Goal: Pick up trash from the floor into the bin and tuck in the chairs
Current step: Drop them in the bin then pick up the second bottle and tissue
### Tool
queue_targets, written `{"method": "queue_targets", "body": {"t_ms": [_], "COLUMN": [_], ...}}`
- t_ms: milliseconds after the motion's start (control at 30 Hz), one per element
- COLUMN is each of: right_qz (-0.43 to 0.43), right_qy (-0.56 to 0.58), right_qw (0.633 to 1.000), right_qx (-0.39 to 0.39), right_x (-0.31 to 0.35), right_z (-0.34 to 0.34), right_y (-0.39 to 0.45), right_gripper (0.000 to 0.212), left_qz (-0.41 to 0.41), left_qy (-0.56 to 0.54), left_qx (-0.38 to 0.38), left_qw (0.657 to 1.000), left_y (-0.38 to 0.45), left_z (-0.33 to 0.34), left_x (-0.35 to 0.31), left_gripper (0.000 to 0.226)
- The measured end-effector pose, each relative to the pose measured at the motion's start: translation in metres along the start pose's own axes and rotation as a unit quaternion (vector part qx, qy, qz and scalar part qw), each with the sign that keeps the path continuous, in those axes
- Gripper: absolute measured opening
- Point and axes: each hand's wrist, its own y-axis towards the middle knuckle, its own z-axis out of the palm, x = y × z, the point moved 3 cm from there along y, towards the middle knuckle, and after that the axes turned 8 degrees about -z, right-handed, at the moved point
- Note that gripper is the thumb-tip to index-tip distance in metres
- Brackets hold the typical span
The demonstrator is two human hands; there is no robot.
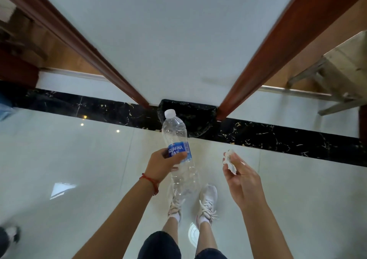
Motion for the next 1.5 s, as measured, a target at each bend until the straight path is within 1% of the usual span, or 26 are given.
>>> {"method": "queue_targets", "body": {"t_ms": [100,200,333,400,500,600,800,900,933,967,1000,1033,1067,1133,1200,1267,1333,1433,1500], "right_qz": [0.001,0.006,0.016,0.018,0.021,0.024,0.021,0.023,0.023,0.024,0.024,0.024,0.023,0.02,0.015,0.003,-0.012,-0.063,-0.084], "right_qy": [-0.004,-0.014,-0.022,-0.025,-0.024,-0.016,-0.015,-0.021,-0.023,-0.025,-0.026,-0.028,-0.033,-0.049,-0.076,-0.123,-0.193,-0.319,-0.367], "right_qw": [1.0,1.0,0.998,0.998,0.997,0.997,0.998,0.997,0.997,0.997,0.997,0.997,0.997,0.996,0.995,0.991,0.98,0.946,0.926], "right_qx": [-0.008,-0.022,-0.054,-0.056,-0.064,-0.066,-0.065,-0.068,-0.07,-0.073,-0.075,-0.073,-0.071,-0.068,-0.061,-0.06,-0.049,-0.015,-0.003], "right_x": [-0.007,-0.013,-0.016,-0.017,-0.018,-0.02,-0.023,-0.024,-0.024,-0.024,-0.025,-0.025,-0.026,-0.028,-0.031,-0.033,-0.037,-0.047,-0.055], "right_z": [-0.006,-0.014,-0.023,-0.024,-0.025,-0.024,-0.021,-0.021,-0.021,-0.021,-0.02,-0.019,-0.018,-0.013,-0.007,0.0,0.006,0.018,0.025], "right_y": [0.023,0.041,0.058,0.063,0.07,0.075,0.082,0.085,0.087,0.088,0.089,0.09,0.091,0.094,0.099,0.106,0.115,0.131,0.142], "right_gripper": [0.033,0.037,0.027,0.024,0.02,0.018,0.03,0.032,0.031,0.03,0.028,0.027,0.026,0.024,0.023,0.019,0.014,0.028,0.032], "left_qz": [-0.03,-0.101,-0.154,-0.163,-0.164,-0.154,-0.151,-0.149,-0.143,-0.133,-0.112,-0.076,-0.03,0.054,0.12,0.172,0.203,0.235,0.251], "left_qy": [-0.025,-0.093,-0.147,-0.183,-0.243,-0.274,-0.286,-0.24,-0.211,-0.173,-0.115,-0.037,0.043,0.159,0.238,0.307,0.372,0.439,0.467], "left_qx": [-0.003,-0.001,-0.003,-0.004,-0.018,-0.022,-0.022,-0.044,-0.056,-0.071,-0.092,-0.112,-0.127,-0.141,-0.142,-0.135,-0.131,-0.141,-0.148], "left_qw": [0.999,0.991,0.977,0.97,0.956,0.949,0.946,0.958,0.965,0.973,0.983,0.99,0.991,0.976,0.953,0.926,0.896,0.856,0.835], "left_y": [0.038,0.074,0.113,0.13,0.152,0.168,0.181,0.18,0.178,0.175,0.17,0.167,0.163,0.151,0.139,0.132,0.127,0.118,0.113], "left_z": [0.007,0.014,0.017,0.019,0.02,0.022,0.03,0.029,0.028,0.027,0.025,0.022,0.02,0.018,0.013,0.008,-0.001,-0.015,-0.022], "left_x": [0.004,0.011,0.017,0.017,0.012,0.003,-0.017,-0.023,-0.025,-0.027,-0.029,-0.03,-0.031,-0.029,-0.024,-0.016,-0.007,0.007,0.014], "left_gripper": [0.015,0.032,0.054,0.059,0.06,0.059,0.059,0.056,0.051,0.041,0.03,0.028,0.029,0.038,0.044,0.045,0.046,0.057,0.061]}}
